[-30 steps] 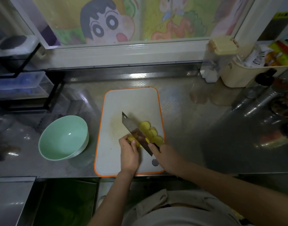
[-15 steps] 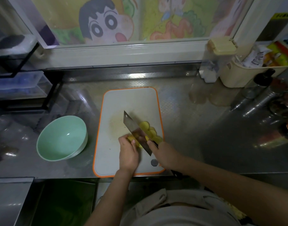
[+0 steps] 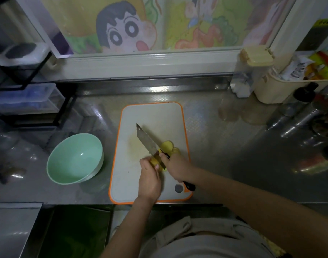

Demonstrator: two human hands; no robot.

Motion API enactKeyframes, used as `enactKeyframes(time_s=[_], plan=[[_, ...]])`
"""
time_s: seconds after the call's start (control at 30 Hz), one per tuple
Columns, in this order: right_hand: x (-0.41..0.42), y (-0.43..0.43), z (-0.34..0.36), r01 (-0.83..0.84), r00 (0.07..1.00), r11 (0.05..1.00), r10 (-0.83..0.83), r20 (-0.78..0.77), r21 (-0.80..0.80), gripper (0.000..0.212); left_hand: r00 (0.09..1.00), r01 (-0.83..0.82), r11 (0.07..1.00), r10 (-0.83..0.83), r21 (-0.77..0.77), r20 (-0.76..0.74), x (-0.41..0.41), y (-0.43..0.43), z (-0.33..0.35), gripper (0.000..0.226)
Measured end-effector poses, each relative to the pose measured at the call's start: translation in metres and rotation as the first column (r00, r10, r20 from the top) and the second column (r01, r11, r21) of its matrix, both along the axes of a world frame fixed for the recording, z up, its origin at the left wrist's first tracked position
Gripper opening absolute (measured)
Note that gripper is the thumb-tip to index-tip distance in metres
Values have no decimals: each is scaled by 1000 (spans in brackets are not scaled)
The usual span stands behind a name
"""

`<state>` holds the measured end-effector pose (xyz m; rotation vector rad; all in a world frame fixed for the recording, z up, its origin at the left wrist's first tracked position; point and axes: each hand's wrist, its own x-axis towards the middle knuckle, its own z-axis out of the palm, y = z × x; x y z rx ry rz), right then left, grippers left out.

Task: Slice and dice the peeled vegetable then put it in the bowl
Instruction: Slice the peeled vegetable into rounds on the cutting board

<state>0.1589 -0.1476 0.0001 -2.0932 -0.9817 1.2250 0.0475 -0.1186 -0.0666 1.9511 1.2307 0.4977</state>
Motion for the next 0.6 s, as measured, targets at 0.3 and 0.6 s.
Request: enactKeyframes(time_s=[0.3,0.6], plan=[[-2,-6,0,-32,980,992,56,189,-125,40,997,-63,996,65,-55,32,4,6,5,15],[16,-51,24,-150,984,950,169,48,-275,54,996,-84,993,84,-83,-3,11,15,6,12]])
